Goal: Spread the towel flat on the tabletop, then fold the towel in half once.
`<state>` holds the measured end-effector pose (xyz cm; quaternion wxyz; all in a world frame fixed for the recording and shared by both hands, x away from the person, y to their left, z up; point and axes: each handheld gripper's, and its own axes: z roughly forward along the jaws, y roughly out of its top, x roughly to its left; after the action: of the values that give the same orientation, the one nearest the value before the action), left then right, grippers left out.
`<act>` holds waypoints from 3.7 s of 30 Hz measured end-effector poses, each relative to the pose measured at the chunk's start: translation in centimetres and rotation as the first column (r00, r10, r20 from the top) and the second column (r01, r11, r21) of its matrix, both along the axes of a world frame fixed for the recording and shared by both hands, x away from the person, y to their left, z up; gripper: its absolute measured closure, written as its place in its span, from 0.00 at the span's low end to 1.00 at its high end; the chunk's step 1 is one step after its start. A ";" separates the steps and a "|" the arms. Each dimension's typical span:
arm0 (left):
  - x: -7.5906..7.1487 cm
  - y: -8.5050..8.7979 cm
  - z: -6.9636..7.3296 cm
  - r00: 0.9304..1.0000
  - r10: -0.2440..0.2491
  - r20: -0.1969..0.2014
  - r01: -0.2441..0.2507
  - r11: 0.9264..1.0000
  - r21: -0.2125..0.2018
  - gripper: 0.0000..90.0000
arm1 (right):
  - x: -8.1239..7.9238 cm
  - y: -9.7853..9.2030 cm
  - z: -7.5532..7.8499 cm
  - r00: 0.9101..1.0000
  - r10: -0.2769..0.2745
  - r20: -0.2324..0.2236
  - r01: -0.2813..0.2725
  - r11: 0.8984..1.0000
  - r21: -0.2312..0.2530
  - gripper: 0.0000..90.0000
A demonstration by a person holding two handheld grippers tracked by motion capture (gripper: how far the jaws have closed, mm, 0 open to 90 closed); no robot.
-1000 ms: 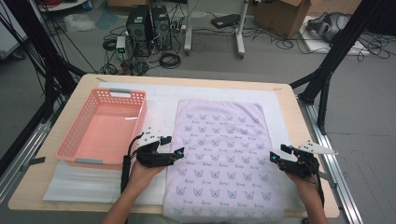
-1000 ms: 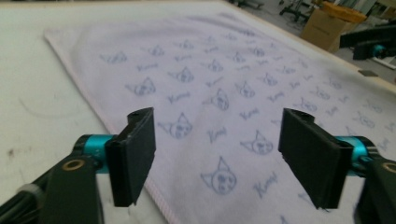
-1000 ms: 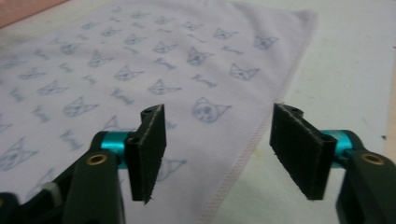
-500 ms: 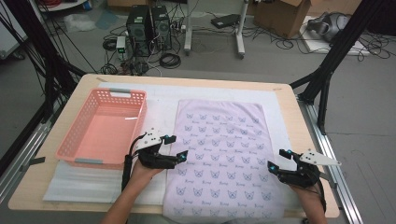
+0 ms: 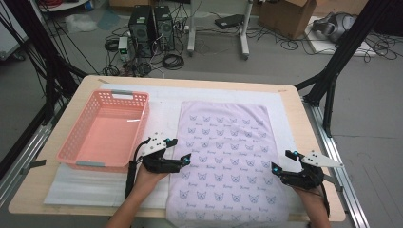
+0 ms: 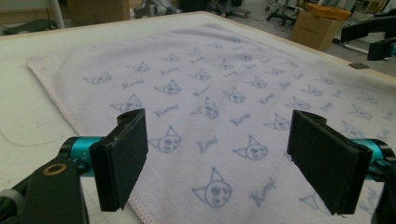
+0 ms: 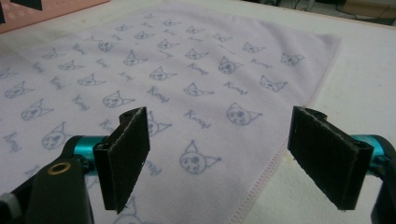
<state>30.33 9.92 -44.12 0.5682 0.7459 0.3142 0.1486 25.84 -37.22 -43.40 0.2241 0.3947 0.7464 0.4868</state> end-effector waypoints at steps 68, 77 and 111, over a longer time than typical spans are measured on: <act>12.2 -1.6 -0.9 0.921 0.310 -0.235 -0.274 0.946 0.171 0.37 | 12.4 0.4 -0.2 0.958 -0.133 -0.254 0.117 0.990 -0.077 0.35; 12.4 -2.8 -0.8 0.934 0.321 -0.161 -0.255 0.908 0.332 0.49 | 14.0 1.4 -1.0 0.940 -0.204 -0.273 0.163 0.973 -0.166 0.45; 10.4 -0.5 3.5 0.945 0.259 -0.199 -0.247 0.965 0.087 0.96 | 11.1 0.7 2.6 0.972 -0.147 -0.182 0.139 0.989 -0.055 0.96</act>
<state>40.72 9.40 -40.57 0.4853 0.7278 0.4606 0.1506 36.98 -36.48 -40.78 0.1961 0.4862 0.7437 0.4149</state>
